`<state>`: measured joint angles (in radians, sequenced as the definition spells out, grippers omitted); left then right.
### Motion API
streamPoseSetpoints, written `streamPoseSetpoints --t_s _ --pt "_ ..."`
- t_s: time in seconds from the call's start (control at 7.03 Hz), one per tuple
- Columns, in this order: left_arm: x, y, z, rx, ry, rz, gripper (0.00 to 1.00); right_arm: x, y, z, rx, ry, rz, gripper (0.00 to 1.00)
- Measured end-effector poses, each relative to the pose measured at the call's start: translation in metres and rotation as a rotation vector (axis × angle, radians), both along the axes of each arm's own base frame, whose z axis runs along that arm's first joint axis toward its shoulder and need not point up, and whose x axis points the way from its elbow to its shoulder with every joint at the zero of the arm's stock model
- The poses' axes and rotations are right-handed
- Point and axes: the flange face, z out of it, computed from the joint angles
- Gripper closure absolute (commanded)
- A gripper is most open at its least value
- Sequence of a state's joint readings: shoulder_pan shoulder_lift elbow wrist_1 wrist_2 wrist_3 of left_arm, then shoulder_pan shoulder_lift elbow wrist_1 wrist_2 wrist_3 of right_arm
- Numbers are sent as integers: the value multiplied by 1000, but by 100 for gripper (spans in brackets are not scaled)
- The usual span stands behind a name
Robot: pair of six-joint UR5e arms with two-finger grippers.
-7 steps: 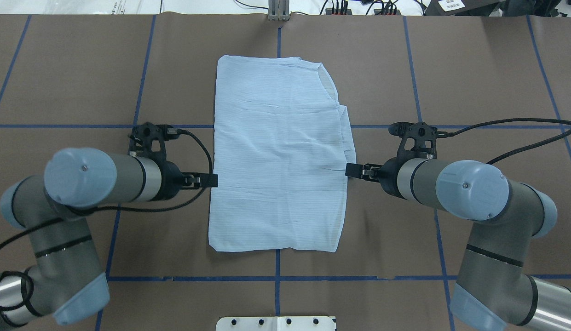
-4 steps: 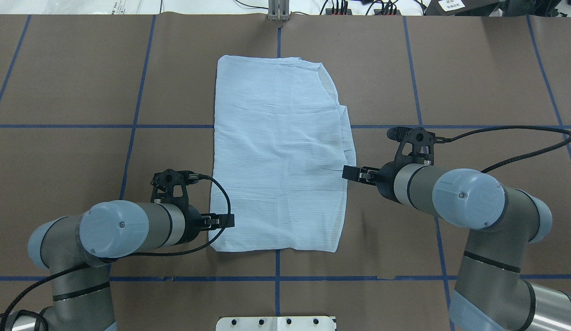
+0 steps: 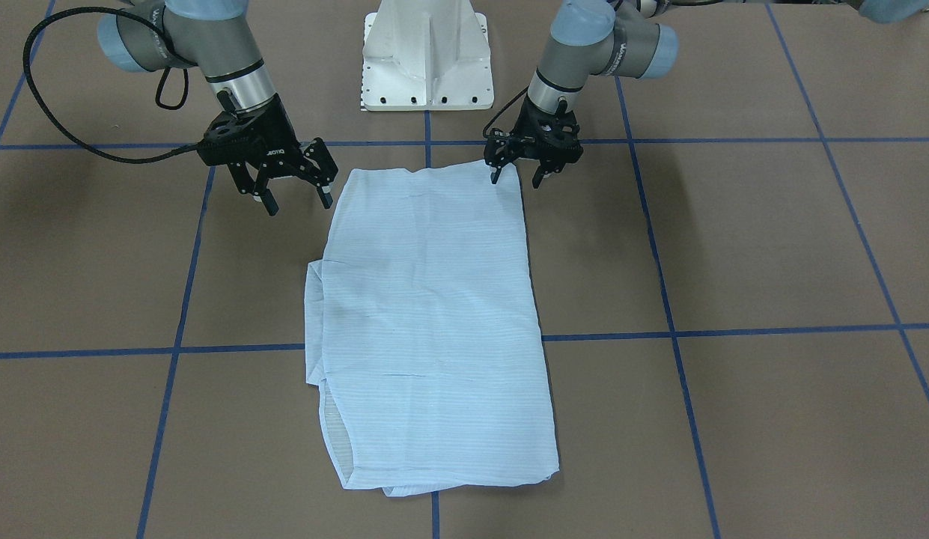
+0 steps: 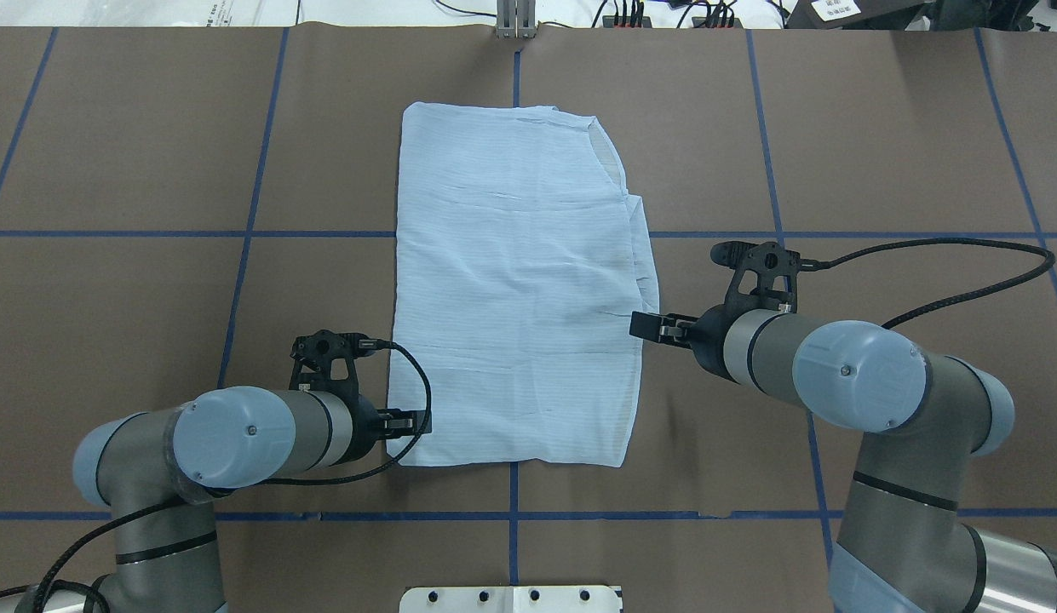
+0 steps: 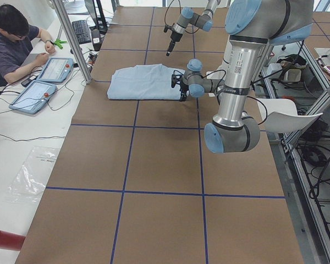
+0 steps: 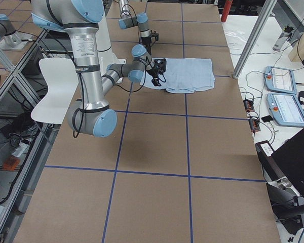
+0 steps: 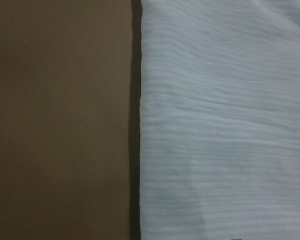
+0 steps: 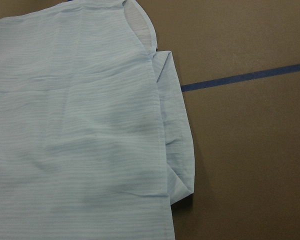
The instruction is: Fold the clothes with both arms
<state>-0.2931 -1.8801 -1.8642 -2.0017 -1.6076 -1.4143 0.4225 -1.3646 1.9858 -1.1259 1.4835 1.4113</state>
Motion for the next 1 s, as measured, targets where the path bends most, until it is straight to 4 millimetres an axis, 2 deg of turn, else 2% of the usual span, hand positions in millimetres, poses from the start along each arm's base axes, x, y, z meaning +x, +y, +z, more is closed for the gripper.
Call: streamPoseSetpoints --t_s 0.28,0.57,0.71,1.0 --pt "7 12 0 0 1 22 54 -2 0 2 -1 3 -2 0" --pt "8 15 -1 0 1 29 95 -5 2 3 -2 5 -7 0" --pt "8 16 -1 0 1 30 100 -6 3 3 -3 6 -10 0" --pt "7 16 -1 2 1 28 100 -8 6 2 -1 6 -11 0"
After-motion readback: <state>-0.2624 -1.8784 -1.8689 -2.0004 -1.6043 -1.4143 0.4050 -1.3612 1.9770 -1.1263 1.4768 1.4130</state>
